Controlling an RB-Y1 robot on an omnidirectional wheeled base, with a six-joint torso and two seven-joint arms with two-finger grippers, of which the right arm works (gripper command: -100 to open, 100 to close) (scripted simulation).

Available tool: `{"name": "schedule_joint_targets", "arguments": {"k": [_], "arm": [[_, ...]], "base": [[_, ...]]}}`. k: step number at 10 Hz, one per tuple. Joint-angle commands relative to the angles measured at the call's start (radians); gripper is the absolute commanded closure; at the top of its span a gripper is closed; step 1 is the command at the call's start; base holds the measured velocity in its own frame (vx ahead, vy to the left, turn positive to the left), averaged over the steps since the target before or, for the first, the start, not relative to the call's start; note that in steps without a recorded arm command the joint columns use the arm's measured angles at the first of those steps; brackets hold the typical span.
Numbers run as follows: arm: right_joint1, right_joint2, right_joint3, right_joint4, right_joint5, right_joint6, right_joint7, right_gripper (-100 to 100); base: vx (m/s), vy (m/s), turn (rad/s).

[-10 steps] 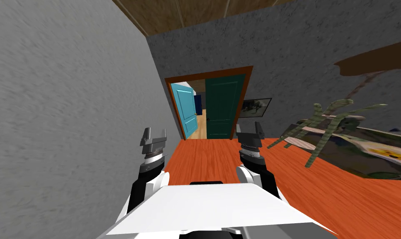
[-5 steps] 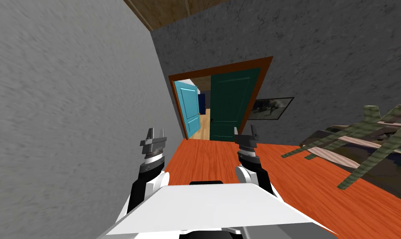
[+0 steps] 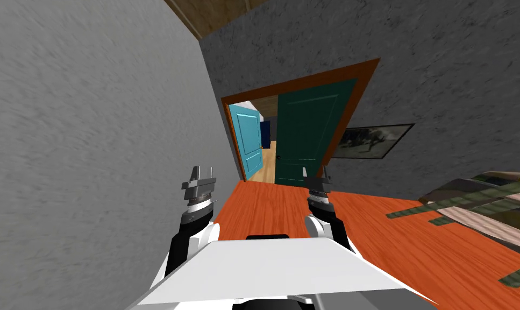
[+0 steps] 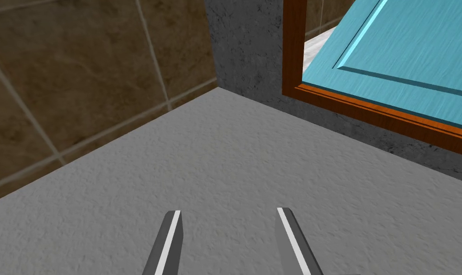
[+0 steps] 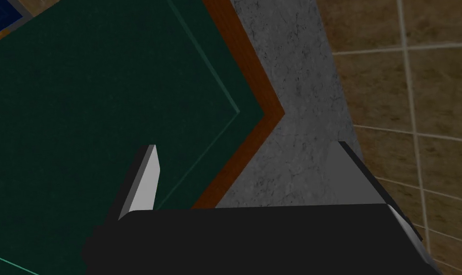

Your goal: Push the door open

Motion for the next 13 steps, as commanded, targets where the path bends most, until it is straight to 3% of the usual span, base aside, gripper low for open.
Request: {"name": "schedule_joint_targets", "arguments": {"k": [1, 2, 13], "arm": [[-0.003, -0.008, -0.003, 0.028, -0.02, -0.013, -0.02, -100], [-0.012, -0.015, -0.007, 0.063, -0.045, -0.024, -0.041, -100], [-0.067, -0.041, -0.028, 0.283, -0.194, -0.094, -0.169, -100]], "base": [[0.073, -0.033, 0.154], [0.11, -0.064, 0.196], [0.091, -0.053, 0.14]]}}
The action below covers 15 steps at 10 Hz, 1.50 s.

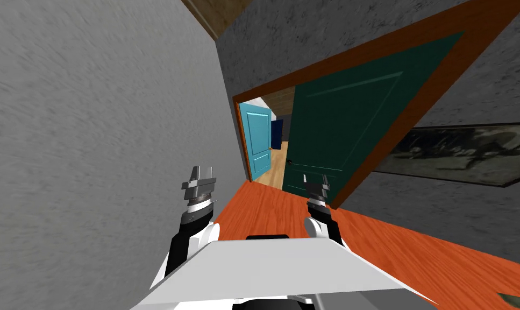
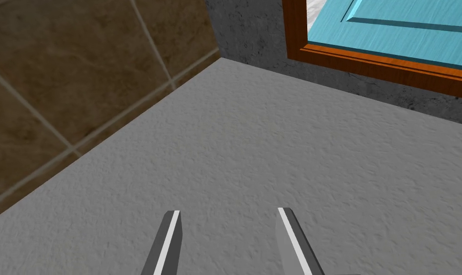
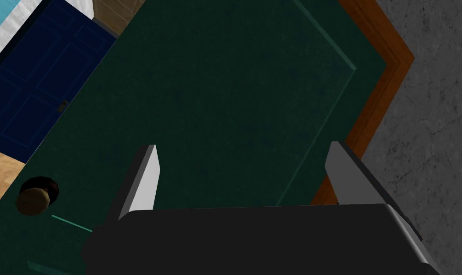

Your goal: Push the door open

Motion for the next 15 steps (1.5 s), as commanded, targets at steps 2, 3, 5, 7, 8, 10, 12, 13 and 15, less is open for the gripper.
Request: {"name": "schedule_joint_targets", "arguments": {"k": [2, 3, 5, 7, 8, 10, 12, 13, 15], "arm": [[-0.013, -0.005, -0.008, 0.053, -0.04, -0.016, -0.035, -100], [-0.019, -0.005, -0.01, 0.075, -0.054, -0.023, -0.047, -100], [-0.03, -0.006, -0.014, 0.118, -0.083, -0.036, -0.072, -100], [-0.04, -0.007, -0.018, 0.16, -0.112, -0.05, -0.097, -100], [-0.046, -0.006, -0.02, 0.182, -0.127, -0.057, -0.11, -100], [-0.057, -0.005, -0.025, 0.225, -0.156, -0.071, -0.135, -100], [-0.067, -0.003, -0.029, 0.267, -0.185, -0.084, -0.16, -100], [-0.073, -0.001, -0.031, 0.288, -0.199, -0.091, -0.172, -100], [-0.088, 0.004, -0.037, 0.351, -0.242, -0.111, -0.208, -100]], "base": [[0.084, -0.065, 0.139], [0.079, -0.059, 0.143], [0.082, -0.076, 0.123], [0.073, -0.069, 0.166], [0.083, -0.059, 0.125], [0.073, -0.06, 0.169], [0.08, -0.073, 0.131], [0.07, -0.081, 0.13], [0.086, -0.114, 0.233]]}}
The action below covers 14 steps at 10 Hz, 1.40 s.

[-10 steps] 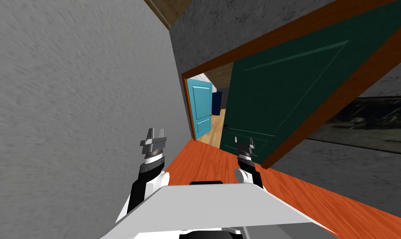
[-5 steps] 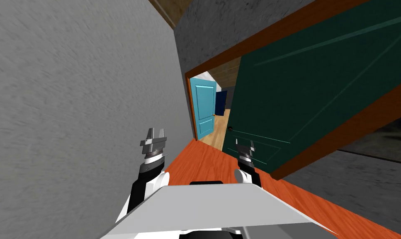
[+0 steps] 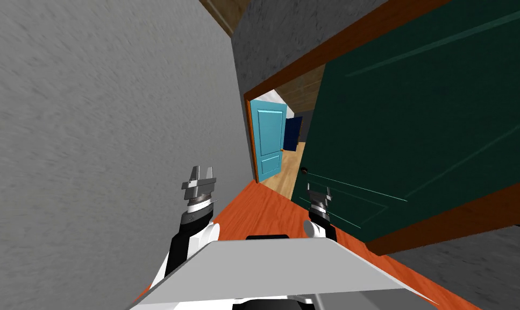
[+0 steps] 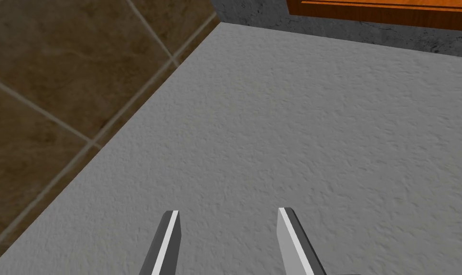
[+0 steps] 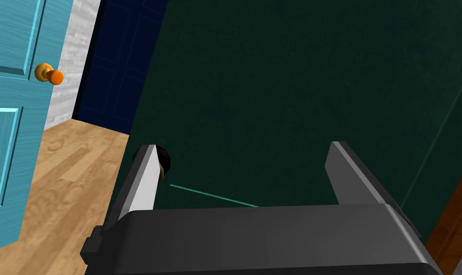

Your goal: Push the door open

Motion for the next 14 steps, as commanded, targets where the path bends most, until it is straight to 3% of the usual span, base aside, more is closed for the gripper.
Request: {"name": "schedule_joint_targets", "arguments": {"k": [1, 7, 11, 14], "arm": [[-0.005, 0.006, 0.0, 0.035, -0.023, -0.014, -0.021, -100], [-0.039, 0.027, -0.014, 0.17, -0.115, -0.057, -0.1, -100], [-0.069, 0.054, -0.025, 0.287, -0.194, -0.094, -0.168, -100], [-0.08, 0.067, -0.03, 0.331, -0.225, -0.109, -0.194, -100]], "base": [[0.077, -0.1, 0.136], [0.079, -0.089, 0.149], [0.081, -0.113, 0.187], [0.056, -0.11, 0.124]]}}
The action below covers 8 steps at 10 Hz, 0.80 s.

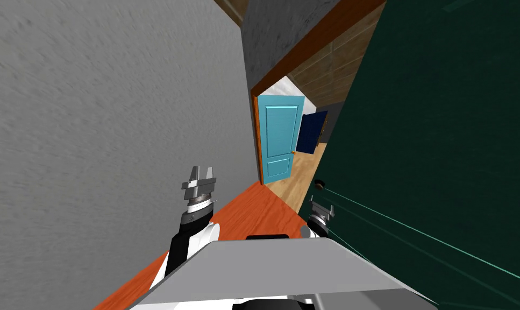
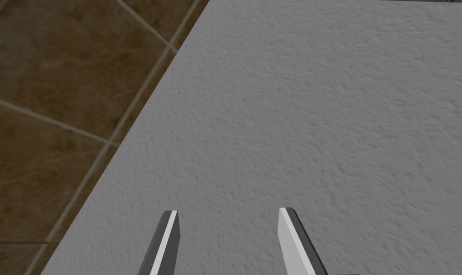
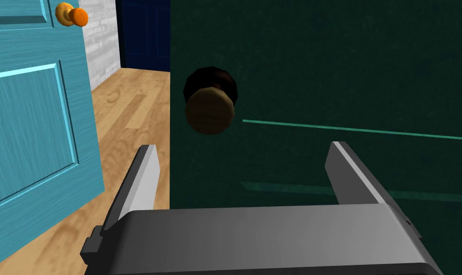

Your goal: Push the door open

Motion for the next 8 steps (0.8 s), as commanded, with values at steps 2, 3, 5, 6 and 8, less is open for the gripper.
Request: {"name": "schedule_joint_targets", "arguments": {"k": [2, 3, 5, 6, 8], "arm": [[-0.013, 0.019, -0.003, 0.05, -0.03, -0.019, -0.028, -100], [-0.016, 0.023, -0.004, 0.062, -0.038, -0.023, -0.035, -100], [-0.025, 0.039, -0.008, 0.1, -0.064, -0.035, -0.057, -100], [-0.029, 0.046, -0.009, 0.116, -0.075, -0.041, -0.067, -100], [-0.038, 0.051, -0.01, 0.139, -0.08, -0.048, -0.077, -100]], "base": [[0.045, -0.078, 0.131], [0.038, -0.075, 0.074], [0.049, -0.082, 0.114], [0.066, -0.105, 0.164], [0.044, -0.076, 0.083]]}}
